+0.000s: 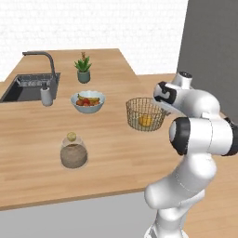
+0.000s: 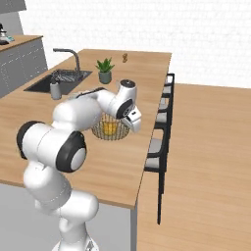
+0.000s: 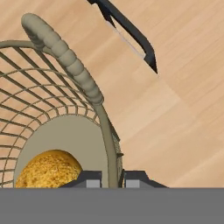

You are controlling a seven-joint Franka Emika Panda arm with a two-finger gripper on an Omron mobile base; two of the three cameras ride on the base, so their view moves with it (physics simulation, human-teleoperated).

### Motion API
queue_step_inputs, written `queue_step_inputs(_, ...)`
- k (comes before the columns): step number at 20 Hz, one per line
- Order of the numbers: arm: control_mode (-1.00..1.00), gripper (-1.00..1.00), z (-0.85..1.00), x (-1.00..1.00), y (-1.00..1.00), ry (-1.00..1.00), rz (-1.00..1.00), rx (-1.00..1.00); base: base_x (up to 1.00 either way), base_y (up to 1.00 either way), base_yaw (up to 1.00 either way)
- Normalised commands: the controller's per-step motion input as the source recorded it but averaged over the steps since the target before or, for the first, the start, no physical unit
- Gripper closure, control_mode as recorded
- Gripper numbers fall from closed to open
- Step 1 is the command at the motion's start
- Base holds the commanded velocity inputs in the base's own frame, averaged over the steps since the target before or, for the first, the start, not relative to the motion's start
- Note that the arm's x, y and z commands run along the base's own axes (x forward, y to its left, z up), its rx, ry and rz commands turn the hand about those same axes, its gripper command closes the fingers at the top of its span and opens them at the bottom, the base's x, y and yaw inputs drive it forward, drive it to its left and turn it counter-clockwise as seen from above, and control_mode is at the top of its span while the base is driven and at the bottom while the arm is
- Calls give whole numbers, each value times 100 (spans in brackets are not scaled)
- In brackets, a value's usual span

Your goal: Open the cabinet, pick up the bread from the cabinet and place it in the basket. Then move the basket to the dining counter.

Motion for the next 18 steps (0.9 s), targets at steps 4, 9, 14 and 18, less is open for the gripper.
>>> queue_step_inputs(4, -100, 100, -46, 100, 0, 1, 0, 0, 0, 0, 0)
queue_step_inputs(9, -100, 100, -56, 79, 0, -1, 0, 0, 0, 0, 0)
queue_step_inputs(14, -100, 100, -42, 41, 0, -4, 0, 0, 0, 0, 0)
queue_step_inputs(18, -100, 100, -38, 31, 0, -1, 0, 0, 0, 0, 0)
